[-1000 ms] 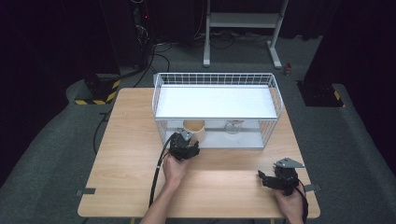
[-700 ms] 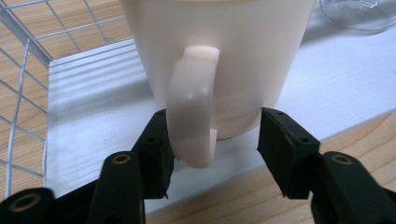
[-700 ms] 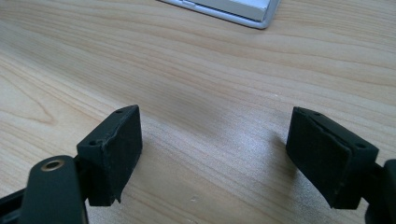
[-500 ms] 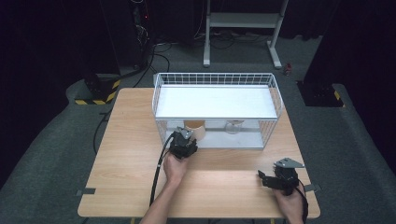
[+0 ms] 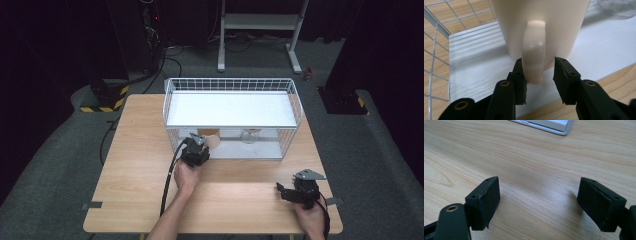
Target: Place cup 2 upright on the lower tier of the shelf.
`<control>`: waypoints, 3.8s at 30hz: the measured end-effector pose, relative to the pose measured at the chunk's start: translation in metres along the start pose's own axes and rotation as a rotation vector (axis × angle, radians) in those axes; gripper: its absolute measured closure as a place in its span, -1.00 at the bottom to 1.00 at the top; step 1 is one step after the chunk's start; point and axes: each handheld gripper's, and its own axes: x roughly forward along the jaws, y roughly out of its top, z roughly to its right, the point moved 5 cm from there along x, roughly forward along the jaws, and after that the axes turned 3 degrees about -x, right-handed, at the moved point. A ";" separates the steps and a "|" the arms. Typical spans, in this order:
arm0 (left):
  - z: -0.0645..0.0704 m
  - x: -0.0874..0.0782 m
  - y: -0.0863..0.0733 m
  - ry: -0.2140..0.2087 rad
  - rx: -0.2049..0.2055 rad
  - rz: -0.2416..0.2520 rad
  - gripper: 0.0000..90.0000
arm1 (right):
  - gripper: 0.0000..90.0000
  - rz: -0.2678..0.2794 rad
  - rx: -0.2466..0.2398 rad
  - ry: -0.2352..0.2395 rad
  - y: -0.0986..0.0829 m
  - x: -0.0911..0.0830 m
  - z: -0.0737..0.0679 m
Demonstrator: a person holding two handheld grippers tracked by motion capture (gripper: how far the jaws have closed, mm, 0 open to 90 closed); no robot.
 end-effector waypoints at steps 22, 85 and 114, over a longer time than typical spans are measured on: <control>-0.006 0.015 0.000 -0.042 -0.073 -0.025 0.74 | -0.59 0.000 0.001 0.000 0.000 0.000 0.000; -0.013 -0.037 -0.009 -0.122 -0.059 0.090 -0.31 | -0.59 0.001 -0.001 -0.001 0.000 0.000 0.000; -0.022 -0.055 -0.022 -0.133 -0.074 0.103 -0.40 | -0.59 0.001 -0.001 -0.001 0.000 0.000 0.000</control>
